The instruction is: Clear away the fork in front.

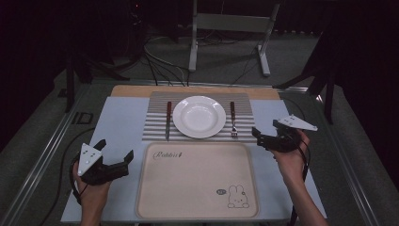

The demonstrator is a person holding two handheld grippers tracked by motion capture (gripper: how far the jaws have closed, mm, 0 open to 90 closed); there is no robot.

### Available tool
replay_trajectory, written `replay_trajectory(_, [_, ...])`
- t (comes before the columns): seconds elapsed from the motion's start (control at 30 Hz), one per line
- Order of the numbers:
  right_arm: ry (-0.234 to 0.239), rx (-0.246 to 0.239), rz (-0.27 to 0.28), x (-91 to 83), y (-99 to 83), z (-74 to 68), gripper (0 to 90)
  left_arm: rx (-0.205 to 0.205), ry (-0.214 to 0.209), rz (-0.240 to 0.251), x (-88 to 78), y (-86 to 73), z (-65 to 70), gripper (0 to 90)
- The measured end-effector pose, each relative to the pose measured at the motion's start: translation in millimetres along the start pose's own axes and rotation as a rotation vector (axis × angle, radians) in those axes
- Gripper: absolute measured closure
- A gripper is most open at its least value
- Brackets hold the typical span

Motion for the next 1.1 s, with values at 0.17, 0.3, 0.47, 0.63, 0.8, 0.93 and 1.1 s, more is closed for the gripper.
replay_trajectory(0.17, [-0.006,0.001,-0.005,5.5,5.9,2.3,10.7,0.002,-0.001,-0.001,0.1,-0.1,0.8,0.5])
replay_trajectory(0.3, [-0.011,0.002,-0.014,10.7,11.4,4.2,10.7,0.002,0.001,0.000,0.0,-0.2,0.6,0.5])
replay_trajectory(0.47, [-0.020,-0.002,-0.016,17.1,21.3,6.5,10.7,0.001,0.003,0.002,-0.2,0.0,-0.6,0.5])
replay_trajectory(0.63, [-0.027,0.006,-0.020,26.4,29.6,10.7,10.7,0.001,0.004,0.003,-0.2,0.0,-0.9,0.5])
replay_trajectory(0.8, [-0.035,0.011,-0.030,34.3,35.7,13.6,10.7,-0.001,0.005,0.002,-0.4,-0.1,-1.3,0.5])
replay_trajectory(0.93, [-0.046,0.001,-0.042,42.7,42.5,15.7,10.7,0.000,0.005,0.002,-0.4,-0.1,-1.5,0.5])
replay_trajectory(1.1, [-0.070,-0.024,-0.058,54.1,50.7,18.2,10.7,-0.001,0.006,0.002,-0.3,-0.1,-1.7,0.5])
Point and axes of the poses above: each handheld gripper's, and its own axes: x roughly forward along the jaws, y roughly out of its top, z roughly to its right, the point moved 2 cm from there along x, roughly forward along the jaws, and after that the axes turned 15 degrees about y, right-handed, at the moved point
